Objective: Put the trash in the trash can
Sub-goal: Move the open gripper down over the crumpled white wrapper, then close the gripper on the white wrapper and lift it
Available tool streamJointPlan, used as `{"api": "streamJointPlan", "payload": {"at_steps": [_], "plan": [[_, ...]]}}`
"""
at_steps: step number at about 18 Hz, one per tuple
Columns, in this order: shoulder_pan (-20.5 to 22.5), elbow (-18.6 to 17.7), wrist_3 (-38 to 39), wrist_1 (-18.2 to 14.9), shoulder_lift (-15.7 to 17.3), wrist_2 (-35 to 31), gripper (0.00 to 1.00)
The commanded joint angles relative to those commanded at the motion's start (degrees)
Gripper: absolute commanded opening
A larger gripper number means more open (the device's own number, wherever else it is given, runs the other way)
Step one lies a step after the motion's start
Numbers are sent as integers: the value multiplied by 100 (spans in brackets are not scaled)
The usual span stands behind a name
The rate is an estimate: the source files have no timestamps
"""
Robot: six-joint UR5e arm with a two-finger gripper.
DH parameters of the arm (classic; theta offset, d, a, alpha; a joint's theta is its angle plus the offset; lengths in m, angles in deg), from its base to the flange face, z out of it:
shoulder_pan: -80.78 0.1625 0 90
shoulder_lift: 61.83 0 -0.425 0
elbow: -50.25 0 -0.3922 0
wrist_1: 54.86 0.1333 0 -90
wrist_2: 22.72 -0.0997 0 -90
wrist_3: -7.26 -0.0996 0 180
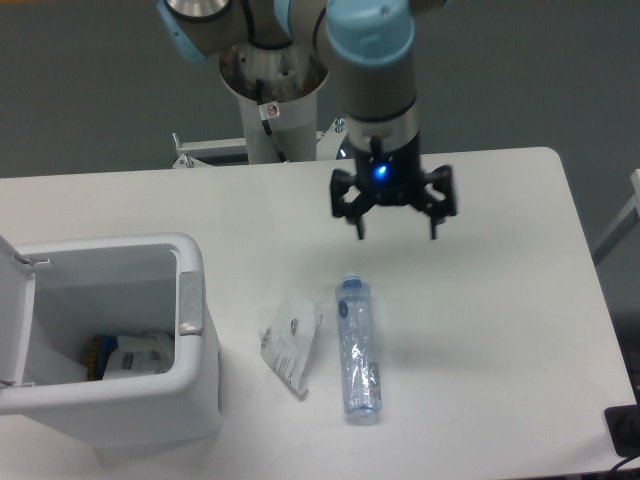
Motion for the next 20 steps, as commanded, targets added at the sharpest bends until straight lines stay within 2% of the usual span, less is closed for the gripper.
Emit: {"api": "streamJointPlan", "payload": {"at_steps": [2,4,10,16,17,18,19,20], "plan": [[-71,-79,0,-9,-176,245,100],[-141,-316,-35,44,-378,755,100],[-281,-343,-26,658,-1257,792,100],[-308,-396,-35,747,-1372,678,100],[-308,-387,-35,747,-1389,634,96],[-317,-396,-26,747,-1398,599,68],[-317,-405,-26,747,-1390,599,46],[-326,-405,-9,747,-1390,590,13]]}}
